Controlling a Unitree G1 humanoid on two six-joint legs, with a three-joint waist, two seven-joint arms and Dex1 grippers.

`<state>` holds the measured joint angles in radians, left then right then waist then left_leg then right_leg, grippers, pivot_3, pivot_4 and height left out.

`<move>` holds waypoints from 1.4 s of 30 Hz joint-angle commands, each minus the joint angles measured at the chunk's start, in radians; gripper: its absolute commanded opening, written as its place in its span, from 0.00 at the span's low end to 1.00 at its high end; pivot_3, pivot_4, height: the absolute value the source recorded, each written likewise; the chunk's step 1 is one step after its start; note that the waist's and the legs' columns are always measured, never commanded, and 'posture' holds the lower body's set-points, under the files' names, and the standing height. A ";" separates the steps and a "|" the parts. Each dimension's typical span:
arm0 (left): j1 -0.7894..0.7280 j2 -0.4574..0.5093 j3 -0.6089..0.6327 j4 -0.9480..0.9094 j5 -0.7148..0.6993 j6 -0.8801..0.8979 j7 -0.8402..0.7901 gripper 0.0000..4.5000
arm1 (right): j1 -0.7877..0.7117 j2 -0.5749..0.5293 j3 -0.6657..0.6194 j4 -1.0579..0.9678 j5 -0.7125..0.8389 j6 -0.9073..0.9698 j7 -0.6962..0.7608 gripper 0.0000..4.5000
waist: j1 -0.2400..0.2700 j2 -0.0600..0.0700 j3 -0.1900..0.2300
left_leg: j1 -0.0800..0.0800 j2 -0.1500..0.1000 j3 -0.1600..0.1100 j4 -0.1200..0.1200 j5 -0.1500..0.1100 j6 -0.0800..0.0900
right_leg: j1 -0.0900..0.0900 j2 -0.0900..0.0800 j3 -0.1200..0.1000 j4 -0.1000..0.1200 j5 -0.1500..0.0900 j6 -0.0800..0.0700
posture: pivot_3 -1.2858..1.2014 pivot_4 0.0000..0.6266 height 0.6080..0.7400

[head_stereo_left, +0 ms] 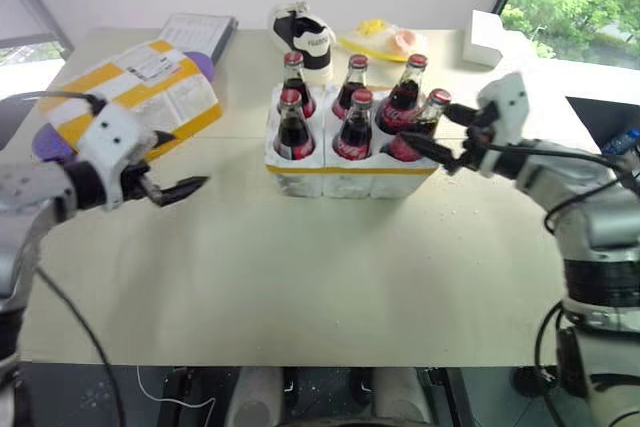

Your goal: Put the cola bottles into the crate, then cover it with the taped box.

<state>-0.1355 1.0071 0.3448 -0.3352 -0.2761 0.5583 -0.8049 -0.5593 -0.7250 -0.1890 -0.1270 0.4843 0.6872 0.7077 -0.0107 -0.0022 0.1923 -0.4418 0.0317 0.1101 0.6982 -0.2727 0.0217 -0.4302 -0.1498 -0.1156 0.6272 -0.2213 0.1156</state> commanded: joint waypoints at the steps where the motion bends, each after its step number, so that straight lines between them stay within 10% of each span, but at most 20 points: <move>1: 0.152 0.001 0.167 -0.012 0.158 -0.090 0.090 1.00 | 0.008 -0.101 -0.156 -0.042 0.074 0.077 0.022 0.98 | 0.001 0.000 0.000 | 0.000 0.000 0.000 0.000 0.000 0.000 | 0.000 0.000 0.000 0.000 0.000 0.000 | 0.52 0.24 1.00; 10: 0.267 0.013 0.142 0.286 0.504 -0.388 0.406 1.00 | 0.035 -0.253 -0.307 -0.118 0.356 0.203 0.263 0.98 | 0.001 0.000 0.000 | 0.001 0.001 -0.001 -0.001 -0.004 0.006 | -0.001 0.000 0.000 0.001 0.000 -0.001 | 0.52 0.24 1.00; 25: -0.422 0.031 -0.384 1.272 0.809 -0.838 0.692 1.00 | 0.028 -0.339 -0.375 -0.318 0.649 0.283 0.233 0.98 | 0.024 -0.004 -0.002 | -0.002 0.001 0.003 -0.001 -0.005 0.007 | -0.004 -0.002 0.000 0.002 0.001 -0.001 | 0.52 0.24 1.00; 42: -0.758 -0.058 -0.569 1.615 0.862 -0.845 0.797 1.00 | 0.101 -0.412 -0.440 -0.352 0.731 0.273 0.179 0.98 | 0.022 -0.009 -0.003 | -0.002 0.001 0.003 0.000 -0.005 0.008 | -0.004 -0.002 0.000 0.002 0.001 -0.001 | 0.52 0.24 1.00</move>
<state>-0.8622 0.9368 -0.2215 1.2670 0.5896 -0.2936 -0.0216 -0.4508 -1.1140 -0.5809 -0.4693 1.1957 0.9762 0.8860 0.0117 -0.0116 0.1895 -0.4434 0.0328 0.1127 0.6984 -0.2775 0.0295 -0.4341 -0.1514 -0.1156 0.6297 -0.2201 0.1145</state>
